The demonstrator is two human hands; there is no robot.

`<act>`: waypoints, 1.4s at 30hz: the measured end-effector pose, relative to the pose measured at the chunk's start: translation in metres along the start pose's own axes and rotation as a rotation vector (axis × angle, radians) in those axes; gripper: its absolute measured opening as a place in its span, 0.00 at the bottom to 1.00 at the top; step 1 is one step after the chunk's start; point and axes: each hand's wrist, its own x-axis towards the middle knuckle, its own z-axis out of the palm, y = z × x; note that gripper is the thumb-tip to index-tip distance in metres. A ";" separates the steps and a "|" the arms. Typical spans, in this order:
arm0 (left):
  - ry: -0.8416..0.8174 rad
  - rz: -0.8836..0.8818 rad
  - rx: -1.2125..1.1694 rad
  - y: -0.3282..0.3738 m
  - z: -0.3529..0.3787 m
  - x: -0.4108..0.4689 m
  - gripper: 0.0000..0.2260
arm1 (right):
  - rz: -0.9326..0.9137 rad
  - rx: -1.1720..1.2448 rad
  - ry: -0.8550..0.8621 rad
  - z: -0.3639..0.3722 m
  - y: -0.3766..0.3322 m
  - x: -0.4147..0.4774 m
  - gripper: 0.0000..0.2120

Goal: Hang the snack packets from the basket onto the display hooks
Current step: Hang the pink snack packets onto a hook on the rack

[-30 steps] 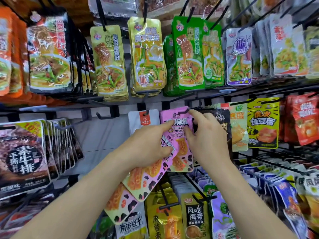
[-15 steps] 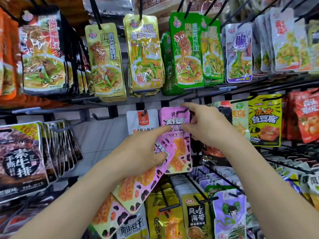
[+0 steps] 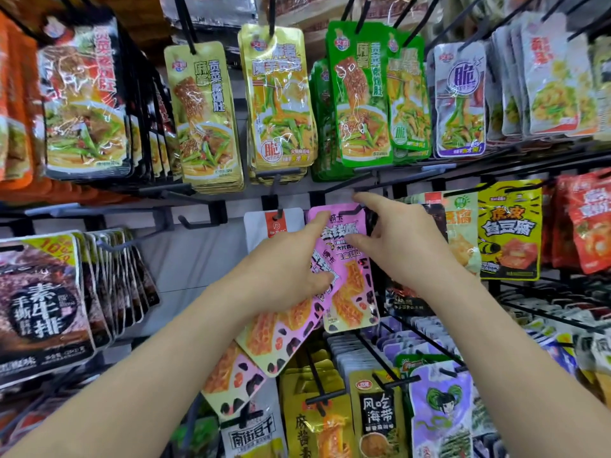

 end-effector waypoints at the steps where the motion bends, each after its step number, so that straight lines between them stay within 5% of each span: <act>1: -0.001 0.002 0.001 0.001 0.000 0.002 0.40 | 0.007 0.026 -0.004 0.003 0.000 0.000 0.29; 10: 0.035 0.004 -0.088 0.002 -0.001 0.000 0.38 | 0.059 0.109 0.015 0.012 0.000 -0.007 0.25; 14: 0.245 0.037 -0.280 -0.003 -0.002 -0.031 0.33 | 0.299 0.751 0.049 -0.006 -0.005 -0.045 0.08; 18: 0.536 0.035 -0.619 0.006 0.003 -0.048 0.25 | 0.394 1.190 -0.396 -0.007 -0.030 -0.098 0.17; 21: 0.654 0.028 -0.712 0.019 0.015 -0.055 0.21 | 0.383 1.166 -0.492 -0.001 -0.050 -0.116 0.20; 25: 0.773 -0.004 -0.732 0.026 0.023 -0.060 0.19 | 0.428 1.088 -0.432 0.001 -0.051 -0.122 0.41; 31: 0.757 -0.102 -0.800 0.029 0.027 -0.059 0.30 | 0.321 1.050 -0.281 -0.002 -0.057 -0.121 0.25; 42: 0.636 -0.098 -1.024 0.015 0.033 -0.064 0.35 | 0.245 0.888 -0.001 0.007 -0.057 -0.123 0.28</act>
